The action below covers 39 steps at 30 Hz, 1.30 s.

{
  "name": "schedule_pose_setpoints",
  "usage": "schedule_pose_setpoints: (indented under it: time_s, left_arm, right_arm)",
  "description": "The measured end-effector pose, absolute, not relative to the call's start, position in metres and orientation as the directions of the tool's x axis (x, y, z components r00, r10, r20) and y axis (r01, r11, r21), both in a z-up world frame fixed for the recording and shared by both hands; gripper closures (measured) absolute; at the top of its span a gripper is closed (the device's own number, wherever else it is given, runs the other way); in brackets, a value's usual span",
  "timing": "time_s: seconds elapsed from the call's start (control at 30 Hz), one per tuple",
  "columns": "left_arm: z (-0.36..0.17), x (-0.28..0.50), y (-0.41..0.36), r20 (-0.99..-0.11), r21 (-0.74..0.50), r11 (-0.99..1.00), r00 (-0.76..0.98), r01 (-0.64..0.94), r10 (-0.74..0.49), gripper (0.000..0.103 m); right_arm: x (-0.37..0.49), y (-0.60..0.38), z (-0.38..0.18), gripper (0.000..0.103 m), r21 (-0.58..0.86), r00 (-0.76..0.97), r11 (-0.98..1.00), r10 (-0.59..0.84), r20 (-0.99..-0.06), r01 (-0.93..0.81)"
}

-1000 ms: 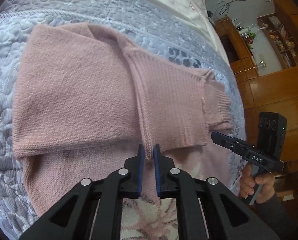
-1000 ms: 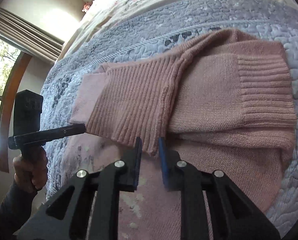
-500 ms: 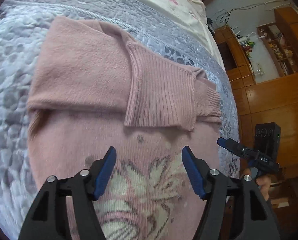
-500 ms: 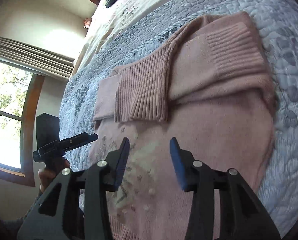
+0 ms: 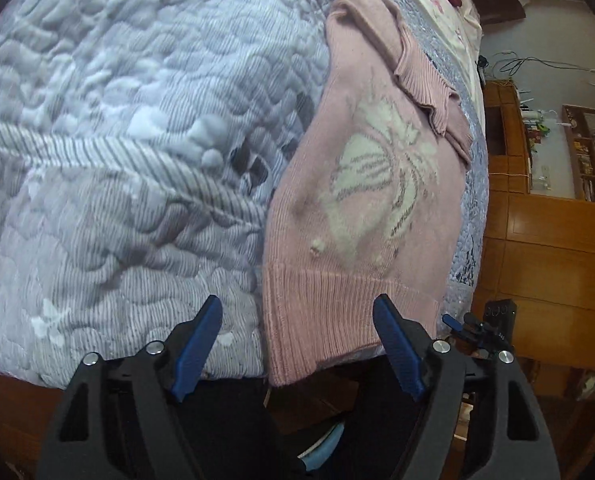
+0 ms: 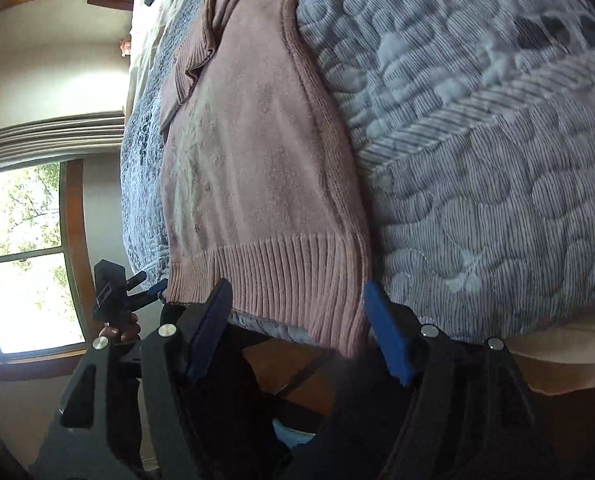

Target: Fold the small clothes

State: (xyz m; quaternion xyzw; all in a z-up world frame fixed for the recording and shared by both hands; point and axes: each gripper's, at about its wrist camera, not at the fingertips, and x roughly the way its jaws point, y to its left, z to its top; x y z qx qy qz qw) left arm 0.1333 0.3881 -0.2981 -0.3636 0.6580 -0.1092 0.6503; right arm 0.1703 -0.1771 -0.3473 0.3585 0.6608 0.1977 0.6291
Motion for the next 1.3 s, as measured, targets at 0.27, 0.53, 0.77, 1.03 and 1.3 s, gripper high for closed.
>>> schedule_pose_setpoints:
  time_s: [0.27,0.53,0.77,1.03,1.3]
  left_arm:
    - [-0.317,0.142,0.366,-0.789,-0.586,0.737,0.028,-0.336,-0.614,0.02]
    - [-0.319,0.143,0.344,-0.741,-0.633,0.714,-0.033,-0.3,-0.671,0.031]
    - [-0.339,0.133,0.355,-0.693,-0.657,0.653,-0.039,-0.375,-0.72,0.092]
    - [-0.321,0.113,0.372,-0.622,-0.745,0.539,0.121,-0.393,-0.773,0.094]
    - [-0.281,0.119,0.391,-0.504,-0.847,0.398,0.298,-0.353,-0.81,0.095]
  right_arm:
    - [0.165,-0.17,-0.371,0.039,0.666,0.022,0.686,0.691,-0.722,0.293]
    - [0.162,-0.158,-0.372,0.037,0.682,0.001,0.655,0.721,-0.693,0.325]
    - [0.166,-0.142,-0.375,0.071,0.689,-0.03,0.643,0.738,-0.674,0.334]
    - [0.156,-0.156,-0.349,0.094,0.772,0.094,0.558,0.789,-0.607,0.306]
    - [0.171,-0.17,-0.306,0.095,0.846,0.217,0.466,0.826,-0.521,0.258]
